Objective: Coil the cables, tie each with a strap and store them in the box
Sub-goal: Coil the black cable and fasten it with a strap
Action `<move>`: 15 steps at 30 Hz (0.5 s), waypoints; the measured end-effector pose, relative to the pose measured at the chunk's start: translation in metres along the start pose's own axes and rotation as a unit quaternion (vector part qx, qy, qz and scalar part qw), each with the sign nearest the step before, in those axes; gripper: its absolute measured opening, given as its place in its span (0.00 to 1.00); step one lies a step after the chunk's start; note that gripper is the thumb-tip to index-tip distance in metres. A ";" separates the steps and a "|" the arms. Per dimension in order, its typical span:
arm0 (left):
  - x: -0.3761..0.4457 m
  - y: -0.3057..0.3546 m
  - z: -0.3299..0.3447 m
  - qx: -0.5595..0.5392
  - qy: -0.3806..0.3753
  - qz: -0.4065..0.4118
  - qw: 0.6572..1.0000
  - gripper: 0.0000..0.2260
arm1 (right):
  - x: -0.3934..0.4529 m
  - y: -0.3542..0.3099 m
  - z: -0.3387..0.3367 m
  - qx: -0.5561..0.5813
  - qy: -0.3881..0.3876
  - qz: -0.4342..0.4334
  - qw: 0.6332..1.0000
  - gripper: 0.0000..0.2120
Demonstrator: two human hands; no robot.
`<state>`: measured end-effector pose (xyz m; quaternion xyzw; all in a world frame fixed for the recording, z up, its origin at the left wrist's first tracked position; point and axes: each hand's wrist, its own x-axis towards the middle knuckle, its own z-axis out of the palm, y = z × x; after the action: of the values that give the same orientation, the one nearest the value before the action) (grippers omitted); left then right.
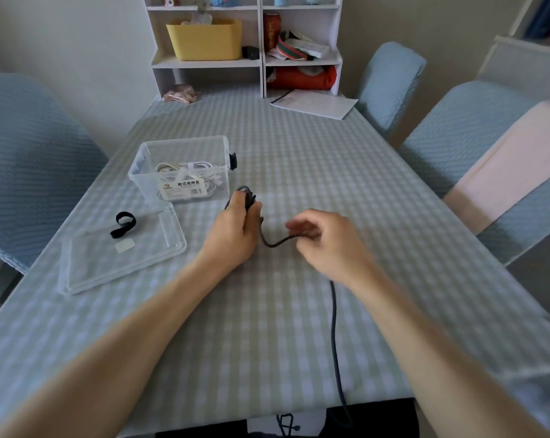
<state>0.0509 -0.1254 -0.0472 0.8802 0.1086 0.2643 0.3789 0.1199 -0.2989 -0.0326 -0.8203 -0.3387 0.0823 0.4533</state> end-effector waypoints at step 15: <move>-0.032 0.030 0.001 0.218 0.051 0.063 0.972 0.10 | -0.029 -0.035 0.016 0.155 0.028 0.046 0.986 0.07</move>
<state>0.0241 -0.1590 -0.0382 0.9320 0.1273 0.3022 0.1541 0.0743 -0.2936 -0.0184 -0.7567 -0.2706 0.1314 0.5804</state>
